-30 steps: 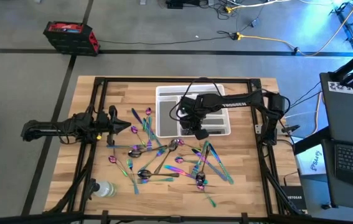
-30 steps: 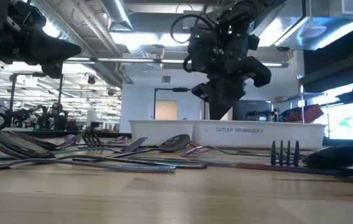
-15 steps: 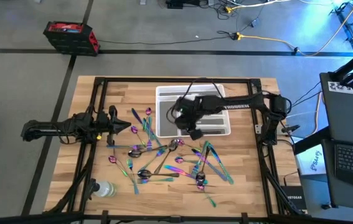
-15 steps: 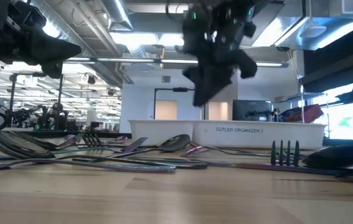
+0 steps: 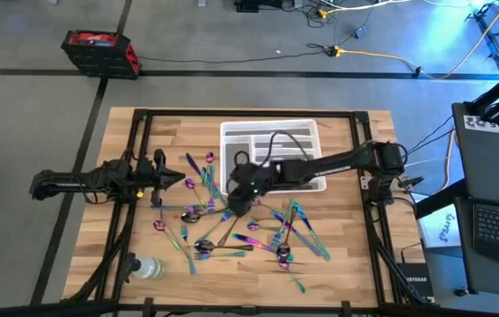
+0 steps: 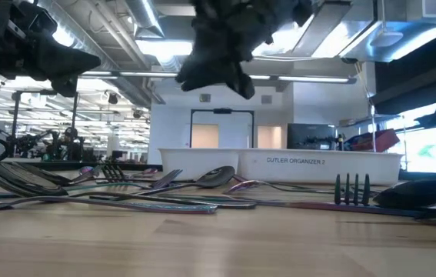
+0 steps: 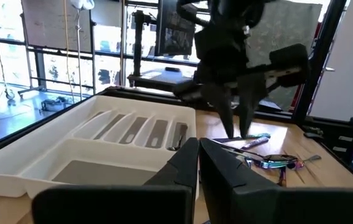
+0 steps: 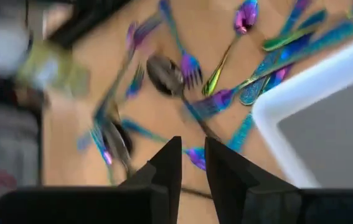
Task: Sort silverware
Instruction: Put the black spoon into the tray organizer
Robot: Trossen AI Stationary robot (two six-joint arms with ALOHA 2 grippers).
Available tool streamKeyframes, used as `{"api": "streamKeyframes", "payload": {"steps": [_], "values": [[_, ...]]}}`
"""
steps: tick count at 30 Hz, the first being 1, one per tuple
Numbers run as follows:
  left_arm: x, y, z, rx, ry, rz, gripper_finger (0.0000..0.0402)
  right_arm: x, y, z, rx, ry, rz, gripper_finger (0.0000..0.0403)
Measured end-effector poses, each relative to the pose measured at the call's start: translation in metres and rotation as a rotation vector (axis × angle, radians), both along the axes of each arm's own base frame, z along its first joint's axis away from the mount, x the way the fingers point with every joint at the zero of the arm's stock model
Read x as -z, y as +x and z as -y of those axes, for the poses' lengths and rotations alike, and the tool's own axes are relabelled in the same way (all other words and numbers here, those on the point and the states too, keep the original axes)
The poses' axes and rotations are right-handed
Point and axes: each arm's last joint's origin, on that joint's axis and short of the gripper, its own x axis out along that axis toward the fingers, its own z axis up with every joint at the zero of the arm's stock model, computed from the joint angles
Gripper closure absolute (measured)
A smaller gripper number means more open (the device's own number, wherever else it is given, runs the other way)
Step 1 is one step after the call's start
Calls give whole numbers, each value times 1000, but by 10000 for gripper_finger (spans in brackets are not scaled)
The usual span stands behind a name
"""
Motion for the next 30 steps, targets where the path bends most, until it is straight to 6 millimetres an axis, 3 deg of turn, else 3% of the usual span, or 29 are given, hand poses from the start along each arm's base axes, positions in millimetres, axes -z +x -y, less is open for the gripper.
{"api": "streamKeyframes", "payload": {"steps": [5,9,16,20,24,30], "values": [[0,0,0,0,0,1,402,34,11,-32,371,277,-33,349],[0,0,0,0,0,1,402,43,12,-62,595,320,-108,349],[0,0,0,0,0,0,402,37,41,-98,715,191,-278,349],[0,0,0,0,0,1,402,38,54,-103,824,144,-405,349],[0,0,0,0,0,2,402,45,68,-109,854,166,-413,347],[0,0,0,0,0,1,402,54,65,-115,865,207,-492,303]]}}
